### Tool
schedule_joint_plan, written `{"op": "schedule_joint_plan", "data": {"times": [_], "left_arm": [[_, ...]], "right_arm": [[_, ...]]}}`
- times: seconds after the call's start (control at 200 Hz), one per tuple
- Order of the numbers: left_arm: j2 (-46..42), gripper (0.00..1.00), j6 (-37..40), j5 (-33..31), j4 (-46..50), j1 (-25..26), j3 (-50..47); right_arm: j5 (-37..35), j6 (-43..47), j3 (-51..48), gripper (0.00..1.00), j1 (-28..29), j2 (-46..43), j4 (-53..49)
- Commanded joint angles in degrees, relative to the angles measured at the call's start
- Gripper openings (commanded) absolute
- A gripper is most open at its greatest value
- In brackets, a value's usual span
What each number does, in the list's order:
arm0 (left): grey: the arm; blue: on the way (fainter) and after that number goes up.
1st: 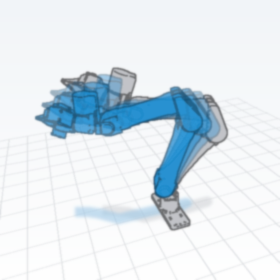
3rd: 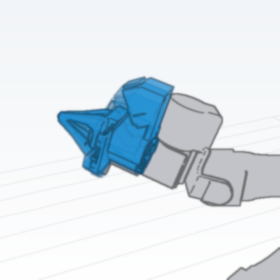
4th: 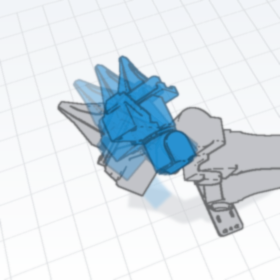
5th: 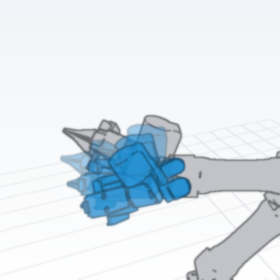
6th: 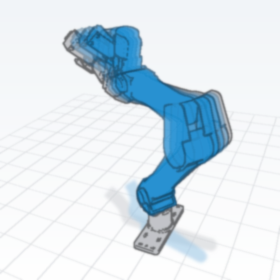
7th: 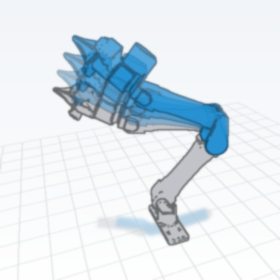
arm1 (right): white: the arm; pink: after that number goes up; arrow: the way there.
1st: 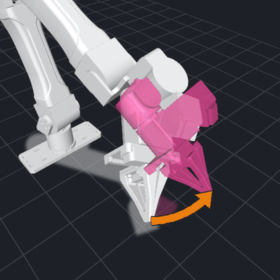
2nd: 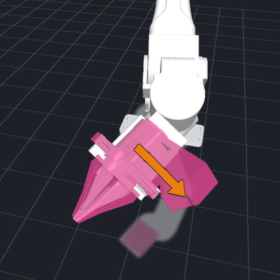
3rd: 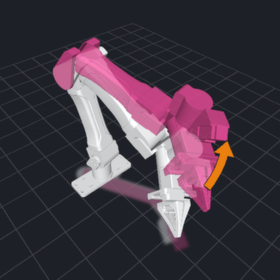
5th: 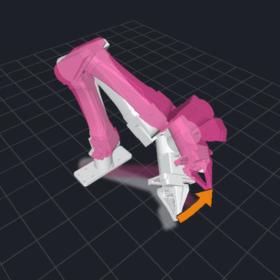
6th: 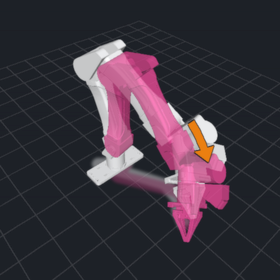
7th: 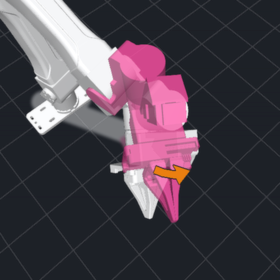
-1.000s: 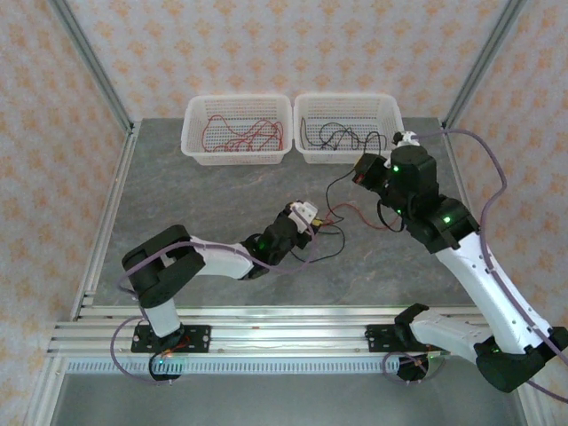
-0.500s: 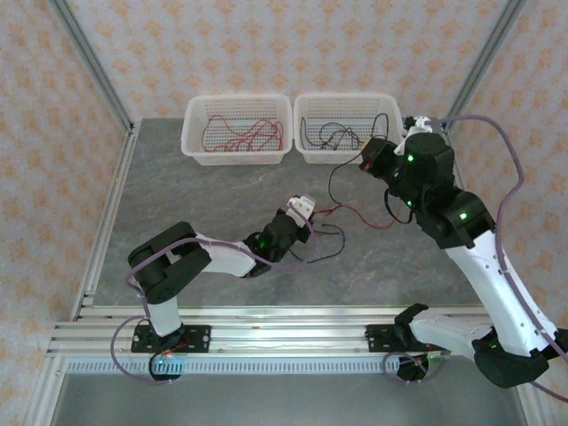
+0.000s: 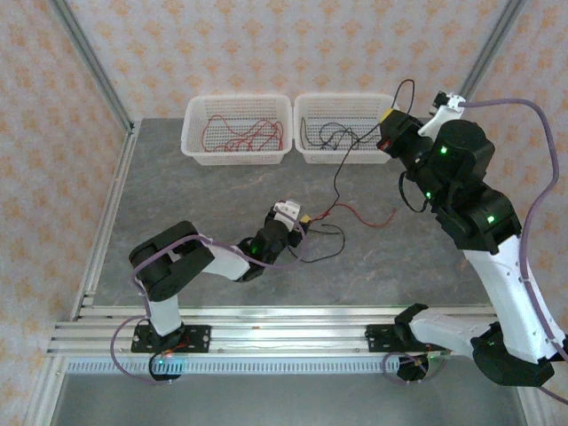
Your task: Untangle the cables
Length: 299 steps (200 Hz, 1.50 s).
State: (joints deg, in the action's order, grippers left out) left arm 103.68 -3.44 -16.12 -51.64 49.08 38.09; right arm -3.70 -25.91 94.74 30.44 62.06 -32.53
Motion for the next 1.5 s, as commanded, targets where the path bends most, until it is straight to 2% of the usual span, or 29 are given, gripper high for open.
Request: {"op": "schedule_joint_plan", "data": {"times": [0.0,0.465,0.696,1.036,1.281,1.492], "left_arm": [[-2.8,0.66,-1.9,-1.1,-1.5,-0.3,-1.6],[-0.2,0.66,-5.5,0.2,-1.8,-0.3,-3.0],[-1.9,0.66,-5.8,-0.6,-1.6,-0.3,-4.4],[-12.6,0.69,-4.1,-2.5,3.8,1.1,-6.4],[-22.7,0.76,-3.9,-4.6,9.0,3.3,-7.5],[-30.7,0.77,-5.0,-7.0,14.7,5.2,-8.5]], "right_arm": [[-2.4,2.2,2.1,0.00,-0.3,0.4,4.9],[-7.2,5.3,9.6,0.00,-0.3,2.0,12.1],[-11.3,9.1,11.7,0.00,-0.3,4.3,15.0],[-10.1,18.9,13.3,0.00,-0.3,10.7,22.6],[-13.8,26.5,15.2,0.00,-0.5,17.6,28.3],[-16.6,31.3,17.1,0.00,-1.8,24.3,32.6]]}}
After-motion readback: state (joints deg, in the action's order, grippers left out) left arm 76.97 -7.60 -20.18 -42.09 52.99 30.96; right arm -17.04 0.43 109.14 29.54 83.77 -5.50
